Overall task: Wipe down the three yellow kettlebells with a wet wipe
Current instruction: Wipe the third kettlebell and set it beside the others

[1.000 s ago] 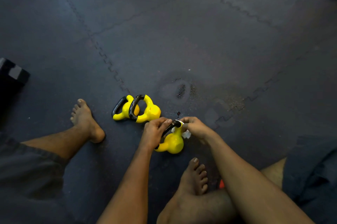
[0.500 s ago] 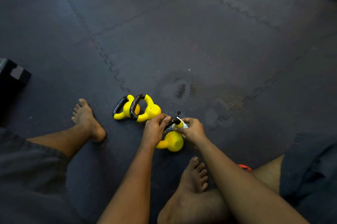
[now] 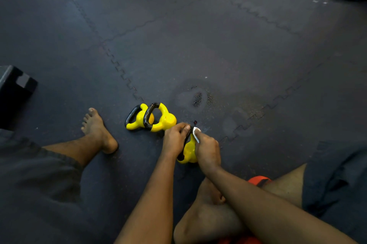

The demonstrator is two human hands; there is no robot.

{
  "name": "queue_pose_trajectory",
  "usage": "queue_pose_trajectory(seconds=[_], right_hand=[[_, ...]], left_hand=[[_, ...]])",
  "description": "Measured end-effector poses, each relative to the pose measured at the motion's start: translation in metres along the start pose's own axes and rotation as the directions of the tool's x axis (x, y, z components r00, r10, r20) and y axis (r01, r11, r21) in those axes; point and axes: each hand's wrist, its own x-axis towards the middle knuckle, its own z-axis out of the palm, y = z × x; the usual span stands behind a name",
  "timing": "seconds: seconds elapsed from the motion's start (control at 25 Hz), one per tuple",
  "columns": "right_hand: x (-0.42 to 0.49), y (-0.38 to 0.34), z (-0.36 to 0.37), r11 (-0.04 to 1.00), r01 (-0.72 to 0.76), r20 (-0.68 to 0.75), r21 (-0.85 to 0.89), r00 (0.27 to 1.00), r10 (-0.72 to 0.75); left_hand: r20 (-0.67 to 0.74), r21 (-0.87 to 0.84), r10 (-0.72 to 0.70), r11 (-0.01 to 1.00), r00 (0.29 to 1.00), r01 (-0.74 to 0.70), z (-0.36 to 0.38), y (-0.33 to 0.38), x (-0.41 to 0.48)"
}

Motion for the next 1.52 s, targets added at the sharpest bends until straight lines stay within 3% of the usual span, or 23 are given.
queue_pose_trajectory(seconds=[0.12, 0.24, 0.4, 0.8, 0.88, 1.0, 1.16, 1.32, 1.52], right_hand=[[-0.003, 0.003, 0.002, 0.993, 0.055, 0.164, -0.105, 0.986, -0.037], [-0.006, 0.001, 0.002, 0.927, 0.212, 0.322, -0.309, 0.941, -0.108], [-0.010, -0.003, -0.002, 0.844, 0.296, 0.389, -0.447, 0.914, -0.114], [-0.014, -0.001, -0.011, 0.764, 0.526, 0.467, -0.373, 0.818, -0.336], [-0.015, 0.002, -0.017, 0.824, 0.448, 0.454, -0.346, 0.849, -0.271], [-0.018, 0.000, -0.023, 0.965, 0.161, 0.323, -0.205, 0.942, -0.088], [-0.034, -0.012, -0.012, 0.996, -0.083, 0.262, 0.040, 0.963, 0.069], [-0.043, -0.013, -0.010, 0.974, -0.173, 0.193, 0.147, 0.971, 0.143], [-0.035, -0.006, -0.016, 0.954, -0.211, 0.132, 0.211, 0.974, 0.186]], left_hand=[[-0.010, -0.021, -0.025, 0.999, 1.000, 0.024, -0.007, -0.009, 0.002], [-0.020, -0.083, -0.057, 0.995, 0.998, 0.055, -0.013, -0.018, 0.003], [-0.003, -0.064, -0.050, 0.997, 0.999, 0.049, -0.012, -0.017, 0.006], [0.018, -0.080, -0.040, 0.996, 0.999, 0.042, -0.004, -0.008, 0.001], [0.025, -0.087, -0.039, 0.995, 0.999, 0.042, -0.002, -0.007, 0.001], [0.034, -0.069, -0.025, 0.997, 0.999, 0.027, 0.005, 0.002, 0.001], [-0.005, -0.041, -0.022, 0.999, 1.000, 0.022, 0.007, 0.007, 0.002], [-0.052, 0.066, -0.102, 0.992, 0.993, 0.105, 0.000, 0.003, 0.003], [-0.002, 0.194, -0.228, 0.955, 0.974, 0.224, -0.010, 0.006, 0.003]])
